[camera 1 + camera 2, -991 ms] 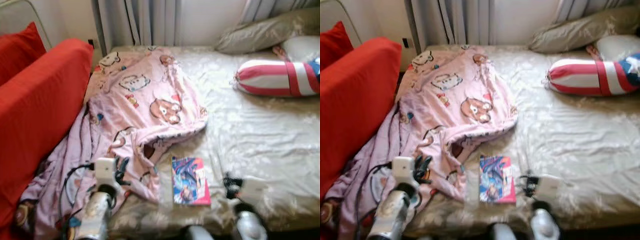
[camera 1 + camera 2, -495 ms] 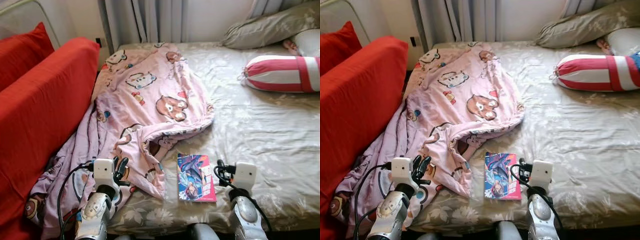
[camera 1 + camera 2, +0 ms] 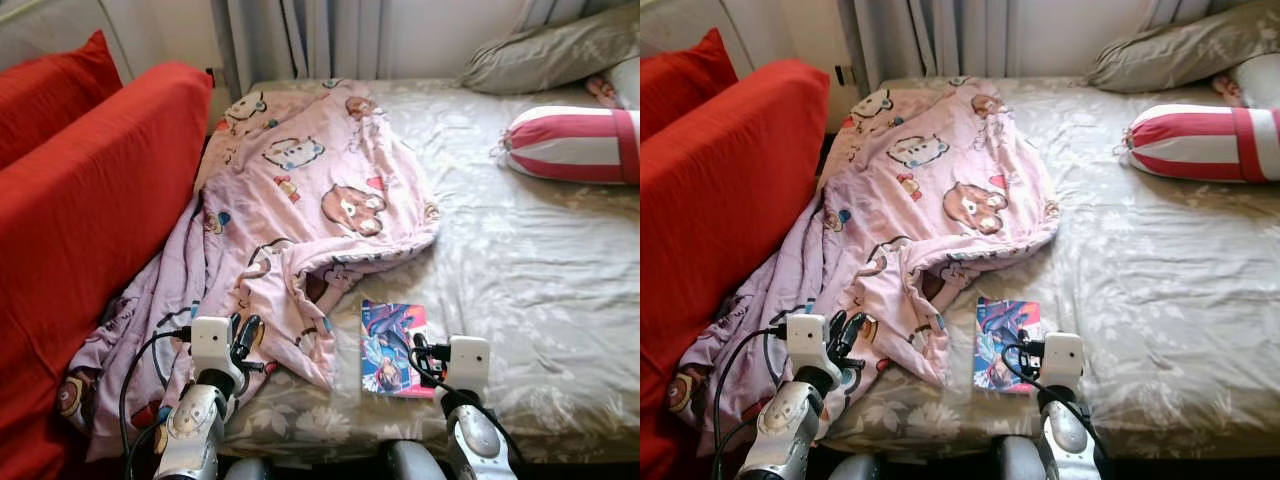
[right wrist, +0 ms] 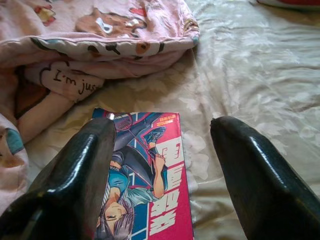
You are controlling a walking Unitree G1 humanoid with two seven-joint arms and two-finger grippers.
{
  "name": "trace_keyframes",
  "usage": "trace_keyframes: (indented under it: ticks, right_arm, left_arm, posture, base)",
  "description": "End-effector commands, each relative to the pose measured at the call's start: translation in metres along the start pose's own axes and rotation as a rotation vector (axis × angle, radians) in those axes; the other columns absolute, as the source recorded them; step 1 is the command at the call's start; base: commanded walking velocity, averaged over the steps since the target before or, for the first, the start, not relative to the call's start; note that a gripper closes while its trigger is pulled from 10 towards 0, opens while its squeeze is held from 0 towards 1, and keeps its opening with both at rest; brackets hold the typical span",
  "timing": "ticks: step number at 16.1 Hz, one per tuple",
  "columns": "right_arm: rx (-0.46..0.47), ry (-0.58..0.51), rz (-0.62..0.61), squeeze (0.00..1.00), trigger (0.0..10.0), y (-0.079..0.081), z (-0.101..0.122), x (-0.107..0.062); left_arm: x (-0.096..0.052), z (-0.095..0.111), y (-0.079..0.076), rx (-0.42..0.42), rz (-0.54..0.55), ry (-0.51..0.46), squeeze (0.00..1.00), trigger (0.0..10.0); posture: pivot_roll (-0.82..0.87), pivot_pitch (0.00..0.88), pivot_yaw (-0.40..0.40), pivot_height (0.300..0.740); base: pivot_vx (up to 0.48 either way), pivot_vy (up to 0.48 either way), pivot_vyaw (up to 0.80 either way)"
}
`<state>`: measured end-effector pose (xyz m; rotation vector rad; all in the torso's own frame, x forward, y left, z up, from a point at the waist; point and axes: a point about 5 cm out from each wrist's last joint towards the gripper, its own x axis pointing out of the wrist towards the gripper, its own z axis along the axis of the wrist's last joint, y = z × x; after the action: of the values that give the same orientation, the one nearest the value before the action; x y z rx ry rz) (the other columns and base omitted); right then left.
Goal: Clean up the room
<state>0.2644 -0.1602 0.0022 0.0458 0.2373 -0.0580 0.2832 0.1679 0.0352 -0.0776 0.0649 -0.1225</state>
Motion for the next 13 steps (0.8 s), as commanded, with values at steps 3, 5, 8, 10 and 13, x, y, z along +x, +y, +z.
trace_keyframes:
  ticks: [3, 5, 8, 10, 13]
  right_arm:
    - [-0.013, -0.007, -0.020, 0.00, 10.0, -0.0029, 0.0043, 0.0043]
    - [-0.022, 0.008, -0.036, 0.00, 10.0, -0.0048, 0.0037, 0.0059]
    - [0.004, -0.010, -0.021, 0.00, 10.0, -0.0018, 0.0039, 0.0046]
    - [0.007, -0.015, -0.019, 0.00, 10.0, -0.0010, 0.0046, 0.0050]
    - [0.011, -0.012, -0.017, 0.00, 10.0, -0.0003, 0.0062, 0.0080]
  left_arm:
    - [-0.0002, 0.0006, 0.0012, 0.001, -0.004, 0.003, 0.00, 10.0]
    - [-0.0008, 0.0000, 0.0007, 0.003, -0.008, 0.005, 0.00, 10.0]
    - [0.0000, 0.0010, 0.0012, 0.004, -0.011, 0.005, 0.00, 10.0]
    - [0.0008, 0.0022, 0.0016, 0.006, -0.012, 0.002, 0.00, 10.0]
    - [0.0013, 0.0031, 0.0012, 0.003, -0.020, 0.000, 0.00, 10.0]
  posture:
    - [-0.04, 0.109, 0.021, 0.632]
    - [-0.04, 0.110, 0.022, 0.632]
    - [-0.04, 0.110, 0.022, 0.617]
    - [-0.04, 0.110, 0.022, 0.617]
    - [-0.03, 0.113, 0.020, 0.617]
  base:
    - [0.000, 0.000, 0.00]
    - [0.000, 0.000, 0.00]
    - [0.000, 0.000, 0.00]
    - [0.000, 0.000, 0.00]
    - [0.000, 0.000, 0.00]
